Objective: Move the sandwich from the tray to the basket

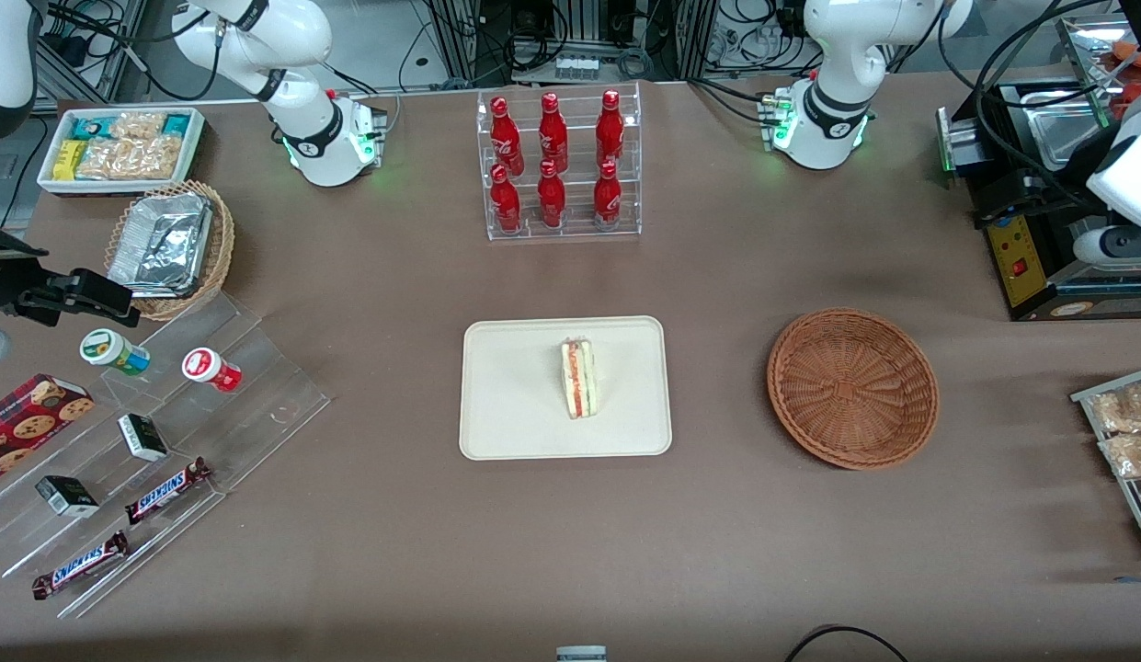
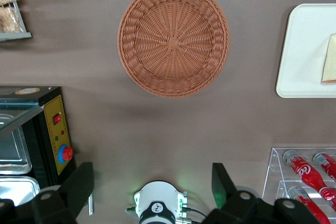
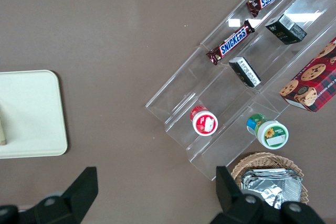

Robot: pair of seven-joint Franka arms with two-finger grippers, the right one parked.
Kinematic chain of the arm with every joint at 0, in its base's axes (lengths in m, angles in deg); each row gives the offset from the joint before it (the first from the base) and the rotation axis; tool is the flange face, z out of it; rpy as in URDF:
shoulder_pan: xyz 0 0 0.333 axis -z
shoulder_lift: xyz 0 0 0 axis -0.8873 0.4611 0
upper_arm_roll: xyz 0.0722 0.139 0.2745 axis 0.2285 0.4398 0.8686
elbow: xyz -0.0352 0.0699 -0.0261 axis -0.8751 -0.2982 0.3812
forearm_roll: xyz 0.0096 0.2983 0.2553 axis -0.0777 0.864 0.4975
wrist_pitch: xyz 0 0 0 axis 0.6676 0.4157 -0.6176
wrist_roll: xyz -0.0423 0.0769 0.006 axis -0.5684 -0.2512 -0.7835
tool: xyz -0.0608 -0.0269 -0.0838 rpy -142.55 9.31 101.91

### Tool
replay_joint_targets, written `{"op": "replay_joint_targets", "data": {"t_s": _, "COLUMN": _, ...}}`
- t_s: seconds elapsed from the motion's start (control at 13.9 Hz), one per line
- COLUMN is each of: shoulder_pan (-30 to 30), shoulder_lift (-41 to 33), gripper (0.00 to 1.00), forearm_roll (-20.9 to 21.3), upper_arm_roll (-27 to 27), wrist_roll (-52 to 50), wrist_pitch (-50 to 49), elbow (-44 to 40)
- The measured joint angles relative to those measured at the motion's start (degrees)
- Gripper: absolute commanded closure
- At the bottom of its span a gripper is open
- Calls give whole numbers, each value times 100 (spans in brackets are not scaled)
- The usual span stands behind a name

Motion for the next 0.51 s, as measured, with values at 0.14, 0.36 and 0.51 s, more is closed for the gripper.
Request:
{"op": "replay_joint_targets", "data": {"t_s": 0.14, "shoulder_pan": 1, "shoulder_lift": 50, "gripper": 1, "forearm_roll": 0, "upper_arm_roll": -1, "wrist_roll": -5, "wrist_pitch": 0, "elbow": -77}}
{"op": "replay_joint_targets", "data": {"t_s": 0.36, "shoulder_pan": 23, "shoulder_lift": 209, "gripper": 1, "forearm_roll": 1, "upper_arm_roll": -39, "wrist_roll": -15, "wrist_pitch": 41, "elbow": -90}}
{"op": "replay_joint_targets", "data": {"t_s": 0.51, "shoulder_pan": 160, "shoulder_lift": 459, "gripper": 1, "forearm_roll": -2, "upper_arm_roll": -78, "wrist_roll": -215, "wrist_pitch": 251, "elbow": -90}}
